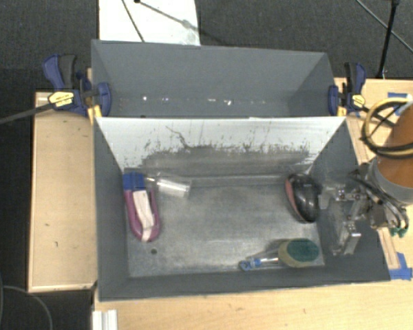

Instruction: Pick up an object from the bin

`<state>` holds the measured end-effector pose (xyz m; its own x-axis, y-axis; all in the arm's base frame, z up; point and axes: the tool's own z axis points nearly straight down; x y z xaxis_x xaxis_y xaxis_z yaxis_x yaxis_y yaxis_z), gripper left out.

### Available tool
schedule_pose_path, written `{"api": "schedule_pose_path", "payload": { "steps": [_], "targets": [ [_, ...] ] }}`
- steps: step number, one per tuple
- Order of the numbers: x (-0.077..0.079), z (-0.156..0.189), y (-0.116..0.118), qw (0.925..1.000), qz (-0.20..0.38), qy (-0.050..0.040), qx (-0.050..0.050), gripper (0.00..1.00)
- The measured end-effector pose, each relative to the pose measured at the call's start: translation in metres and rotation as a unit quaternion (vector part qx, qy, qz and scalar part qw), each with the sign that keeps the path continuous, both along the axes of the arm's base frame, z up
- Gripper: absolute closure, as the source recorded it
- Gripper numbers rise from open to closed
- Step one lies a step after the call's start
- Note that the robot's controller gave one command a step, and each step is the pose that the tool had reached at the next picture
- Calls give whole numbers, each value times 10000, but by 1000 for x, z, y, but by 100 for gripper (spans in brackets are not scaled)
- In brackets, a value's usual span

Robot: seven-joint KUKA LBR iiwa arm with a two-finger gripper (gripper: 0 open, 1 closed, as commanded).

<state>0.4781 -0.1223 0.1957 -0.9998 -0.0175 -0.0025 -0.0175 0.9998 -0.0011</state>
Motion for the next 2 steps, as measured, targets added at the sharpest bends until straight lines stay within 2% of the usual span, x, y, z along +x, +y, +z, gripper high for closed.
{"api": "schedule_pose_path", "payload": {
  "steps": [1,2],
  "targets": [
    [14,-128,27,9991,411,54,4,0],
    [15,-123,26,9994,357,28,-5,100]
  ]
}}
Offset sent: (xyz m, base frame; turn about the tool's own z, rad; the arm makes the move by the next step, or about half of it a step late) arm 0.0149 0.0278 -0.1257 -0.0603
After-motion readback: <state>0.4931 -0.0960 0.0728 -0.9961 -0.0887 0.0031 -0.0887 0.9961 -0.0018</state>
